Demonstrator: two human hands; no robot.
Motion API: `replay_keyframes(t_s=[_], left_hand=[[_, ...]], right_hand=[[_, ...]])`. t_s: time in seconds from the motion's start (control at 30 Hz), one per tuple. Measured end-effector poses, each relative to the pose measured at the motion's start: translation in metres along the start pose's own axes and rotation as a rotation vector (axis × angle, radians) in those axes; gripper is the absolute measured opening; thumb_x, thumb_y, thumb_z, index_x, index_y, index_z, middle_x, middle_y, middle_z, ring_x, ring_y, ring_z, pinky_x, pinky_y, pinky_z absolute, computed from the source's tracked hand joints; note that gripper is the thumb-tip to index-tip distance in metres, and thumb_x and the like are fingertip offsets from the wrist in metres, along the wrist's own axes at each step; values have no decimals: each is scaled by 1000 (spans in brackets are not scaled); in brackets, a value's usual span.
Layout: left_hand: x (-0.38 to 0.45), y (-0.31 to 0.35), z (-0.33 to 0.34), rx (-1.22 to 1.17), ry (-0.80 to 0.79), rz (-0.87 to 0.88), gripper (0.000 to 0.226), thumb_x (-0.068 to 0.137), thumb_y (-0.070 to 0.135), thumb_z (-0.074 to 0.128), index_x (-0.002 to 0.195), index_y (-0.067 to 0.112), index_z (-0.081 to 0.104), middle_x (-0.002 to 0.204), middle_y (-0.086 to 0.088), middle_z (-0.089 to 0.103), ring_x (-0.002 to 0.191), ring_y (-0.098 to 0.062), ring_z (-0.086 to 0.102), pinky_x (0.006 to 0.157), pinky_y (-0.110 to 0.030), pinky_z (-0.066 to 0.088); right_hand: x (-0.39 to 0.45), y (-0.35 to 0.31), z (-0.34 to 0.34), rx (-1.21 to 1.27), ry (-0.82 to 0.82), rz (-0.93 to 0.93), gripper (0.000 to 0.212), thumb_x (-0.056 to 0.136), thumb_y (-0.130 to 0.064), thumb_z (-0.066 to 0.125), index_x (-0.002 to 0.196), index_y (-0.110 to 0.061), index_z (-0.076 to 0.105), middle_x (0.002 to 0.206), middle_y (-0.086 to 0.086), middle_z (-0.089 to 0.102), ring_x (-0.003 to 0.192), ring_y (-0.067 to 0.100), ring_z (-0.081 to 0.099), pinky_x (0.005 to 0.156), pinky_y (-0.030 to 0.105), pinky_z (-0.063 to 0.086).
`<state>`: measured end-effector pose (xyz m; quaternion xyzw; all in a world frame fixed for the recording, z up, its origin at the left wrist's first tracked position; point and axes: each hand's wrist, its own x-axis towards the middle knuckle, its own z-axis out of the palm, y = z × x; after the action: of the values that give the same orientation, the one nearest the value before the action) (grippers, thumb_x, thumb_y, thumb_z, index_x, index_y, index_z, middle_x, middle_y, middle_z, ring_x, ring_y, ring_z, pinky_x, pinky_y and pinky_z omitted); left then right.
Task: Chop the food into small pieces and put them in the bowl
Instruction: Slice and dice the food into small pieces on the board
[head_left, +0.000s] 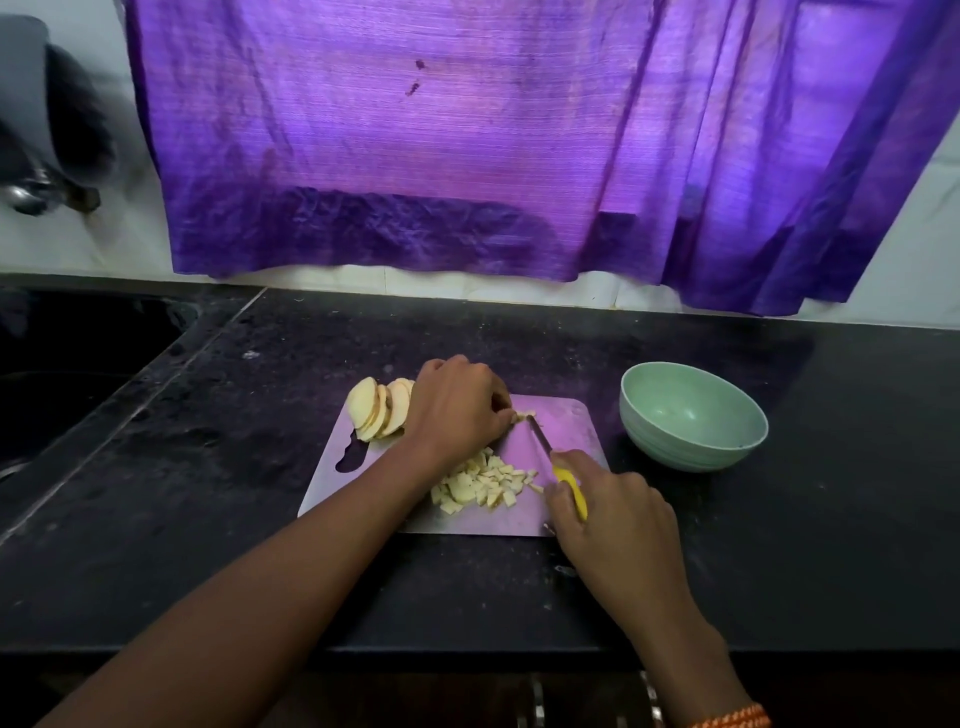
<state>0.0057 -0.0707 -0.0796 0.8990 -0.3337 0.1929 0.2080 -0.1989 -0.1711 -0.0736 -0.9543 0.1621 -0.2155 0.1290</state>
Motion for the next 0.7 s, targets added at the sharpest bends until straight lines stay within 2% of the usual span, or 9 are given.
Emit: replay_keyframes(t_s=[0.1,0.23,0.43,0.6,0.7], left_hand=[[1,-5,-7,-75,-10,-4,17,89,49,83,99,35,84,91,17,79,95,-6,64,99,-37,50],[1,-14,-12,-66,-25,-21,13,90,45,82,97,35,85,91,17,78,96,-7,61,98,-40,52],[1,-13,-8,-21,-50,2,20,90,51,81,101,35,85,94,16,77,92,-4,49,95,-37,48],[1,-13,-5,-15,-47,-4,21,89,53,80,99,36,85,93,16,77,97,-8,57,96,-39,49],[1,-11,-2,1,-32,-13,22,89,55,79,98,35,85,92,16,76,98,-8,58,99,-39,46]], right_hand=[[4,-4,0,32,62,21,40,101,-39,52,140,-35,56,76,-2,58,67,16,49,61,33,35],[16,-10,3,21,37,29,42,102,-37,48,144,-35,52,90,5,66,72,20,42,65,35,33],[23,-12,6,-16,-50,19,44,103,-38,45,146,-38,49,95,9,66,81,30,59,68,38,42],[27,-11,10,-44,-65,-4,36,101,-38,47,136,-35,56,87,3,59,73,24,46,65,36,35],[26,-9,9,-44,-80,7,35,101,-40,46,135,-36,55,91,4,62,75,24,49,66,36,37]])
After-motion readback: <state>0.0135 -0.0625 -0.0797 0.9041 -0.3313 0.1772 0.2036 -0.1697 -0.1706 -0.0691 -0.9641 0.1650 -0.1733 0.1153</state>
